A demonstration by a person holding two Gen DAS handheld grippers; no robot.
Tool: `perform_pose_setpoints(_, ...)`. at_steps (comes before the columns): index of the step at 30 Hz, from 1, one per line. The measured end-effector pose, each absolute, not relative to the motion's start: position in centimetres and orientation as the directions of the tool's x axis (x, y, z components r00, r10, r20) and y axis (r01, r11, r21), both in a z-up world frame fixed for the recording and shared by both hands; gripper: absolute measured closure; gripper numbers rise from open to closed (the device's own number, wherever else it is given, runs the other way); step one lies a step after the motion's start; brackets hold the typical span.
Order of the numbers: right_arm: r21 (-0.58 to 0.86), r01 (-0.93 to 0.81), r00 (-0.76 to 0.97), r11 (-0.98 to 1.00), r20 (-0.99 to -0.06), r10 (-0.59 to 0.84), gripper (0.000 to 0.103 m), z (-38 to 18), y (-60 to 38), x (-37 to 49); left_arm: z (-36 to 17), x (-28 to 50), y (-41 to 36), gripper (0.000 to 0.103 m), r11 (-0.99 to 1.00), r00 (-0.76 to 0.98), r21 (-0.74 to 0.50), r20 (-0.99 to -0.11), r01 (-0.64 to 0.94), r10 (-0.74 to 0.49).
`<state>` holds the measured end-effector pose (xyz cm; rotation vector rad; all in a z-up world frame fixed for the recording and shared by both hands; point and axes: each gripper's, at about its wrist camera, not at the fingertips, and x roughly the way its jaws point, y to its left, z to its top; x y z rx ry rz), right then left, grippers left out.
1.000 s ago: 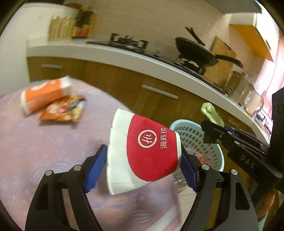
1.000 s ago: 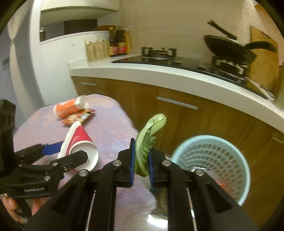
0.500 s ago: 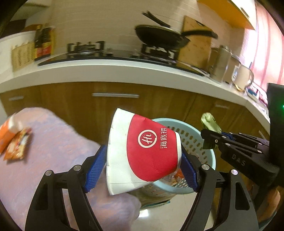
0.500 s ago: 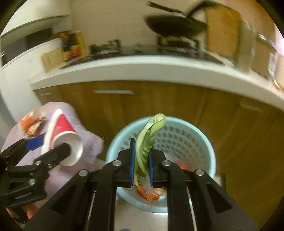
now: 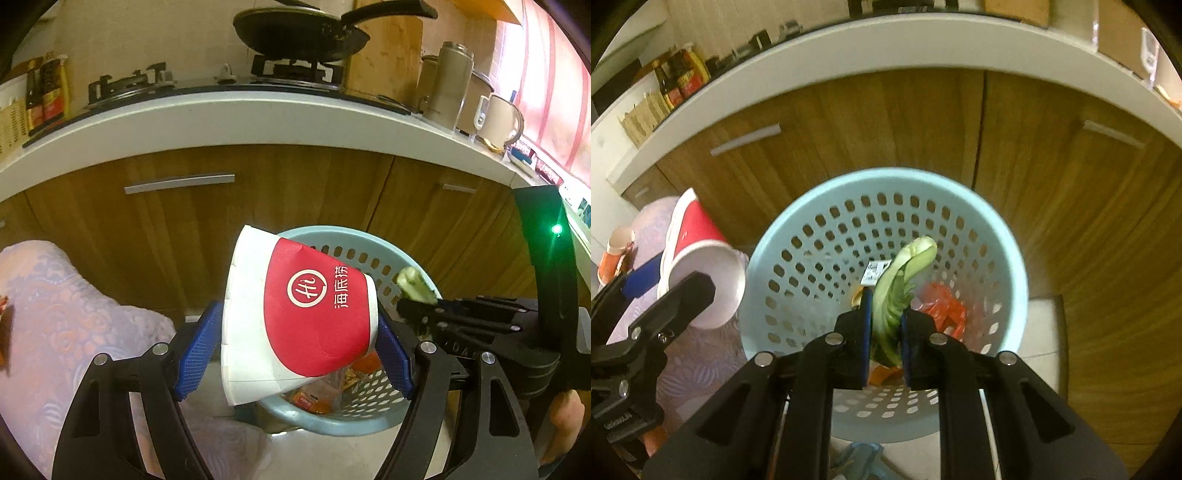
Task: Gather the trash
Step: 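Carry the paper cup and bok choy leaf to the wastebasket and release both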
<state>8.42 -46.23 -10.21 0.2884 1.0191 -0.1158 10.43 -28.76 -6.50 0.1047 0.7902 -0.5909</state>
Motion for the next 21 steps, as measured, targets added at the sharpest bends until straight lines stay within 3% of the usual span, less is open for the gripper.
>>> perform_pose_setpoints(4,0.172,0.234,0.496,0.957,-0.868,0.035,0.080,-10.7,-46.3,8.2,-6.9,11.0,-29.4,0.027,0.822,0.522,-0.140,-0.711,0.551,-0.471)
perform_pose_setpoints(6,0.165,0.245,0.486,0.955,-0.873,0.026,0.068,-10.6,-46.6,7.9,-7.2,11.4,-29.8,0.027,0.815,0.497,-0.145,-0.728,0.560,-0.472)
perform_pose_setpoints(7,0.169,0.251,0.486,0.953,-0.874,0.027,0.054,-10.6,-46.7,7.7,-7.4,11.5,-29.9,0.027,0.813,0.484,-0.150,-0.737,0.563,-0.472)
perform_pose_setpoints(8,0.174,0.255,0.492,0.951,-0.870,0.027,0.050,-10.4,-47.0,7.3,-7.6,11.7,-30.0,0.027,0.814,0.476,-0.151,-0.746,0.561,-0.466)
perform_pose_setpoints(21,0.172,0.251,0.558,0.953,-0.830,0.003,0.050,-7.4,-46.9,5.8,-7.1,11.1,-28.0,0.027,0.817,0.472,-0.192,-0.734,0.544,-0.488)
